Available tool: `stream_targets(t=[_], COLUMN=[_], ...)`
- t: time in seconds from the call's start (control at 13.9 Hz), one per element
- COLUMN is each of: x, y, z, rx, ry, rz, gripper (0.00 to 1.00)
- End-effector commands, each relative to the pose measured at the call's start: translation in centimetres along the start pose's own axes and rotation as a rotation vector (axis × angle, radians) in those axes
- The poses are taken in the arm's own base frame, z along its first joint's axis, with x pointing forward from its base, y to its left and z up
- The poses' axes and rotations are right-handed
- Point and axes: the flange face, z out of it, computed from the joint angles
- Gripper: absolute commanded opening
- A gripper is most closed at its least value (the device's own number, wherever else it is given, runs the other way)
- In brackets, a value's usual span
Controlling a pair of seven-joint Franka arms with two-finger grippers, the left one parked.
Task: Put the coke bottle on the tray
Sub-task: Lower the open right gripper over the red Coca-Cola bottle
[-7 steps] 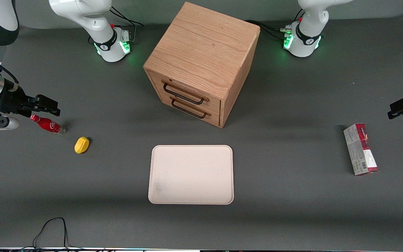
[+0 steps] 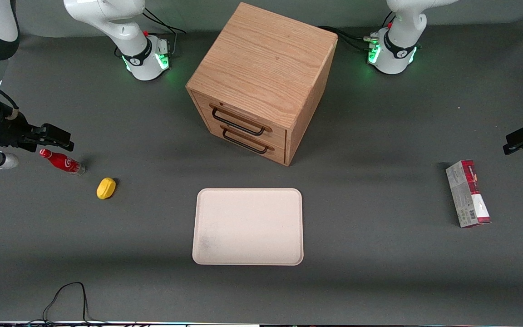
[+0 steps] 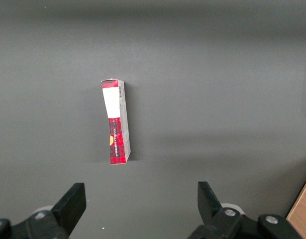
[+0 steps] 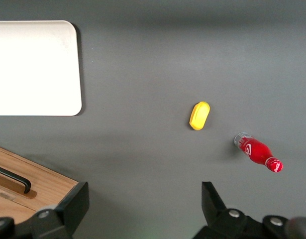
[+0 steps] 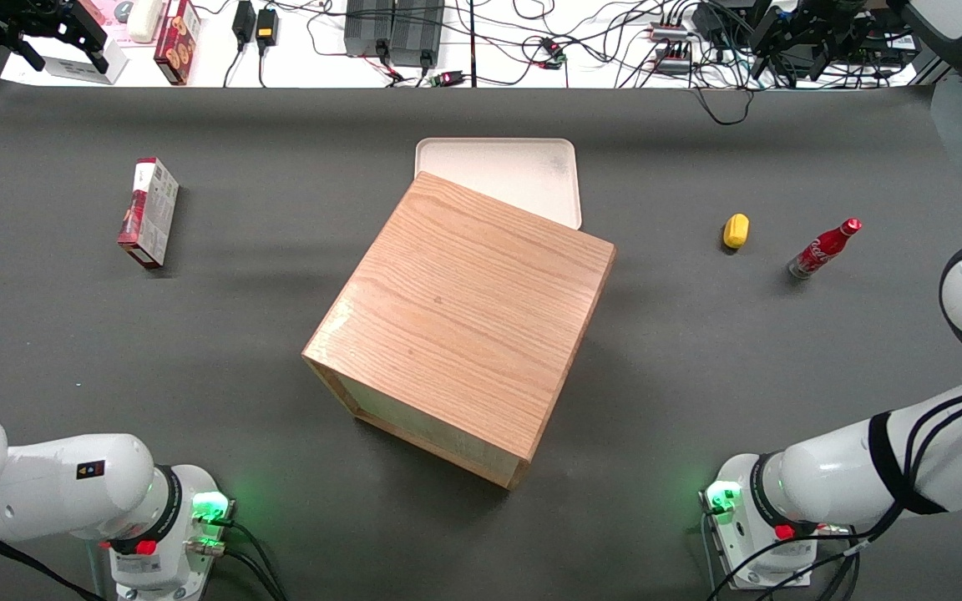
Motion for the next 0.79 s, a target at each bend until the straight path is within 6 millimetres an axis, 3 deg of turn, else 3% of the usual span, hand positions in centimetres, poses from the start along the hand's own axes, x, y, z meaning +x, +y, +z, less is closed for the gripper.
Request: stream_targets(t=[0.0,0.22,0.43,0.72], x=[-0.2,-1.4,-4.7,-8.2], y=[4.4,10.3,14.5,21.4], z=[3.0,7.7,13.5,19.4], rx=[-0.014,0.000,0.018,0.022], ry=[-0.065,-0.063,0.015,0.080], rz=[0.065,-0.026,-0.050,-0.099], gripper=[1.00,1.00,1.00,1.00])
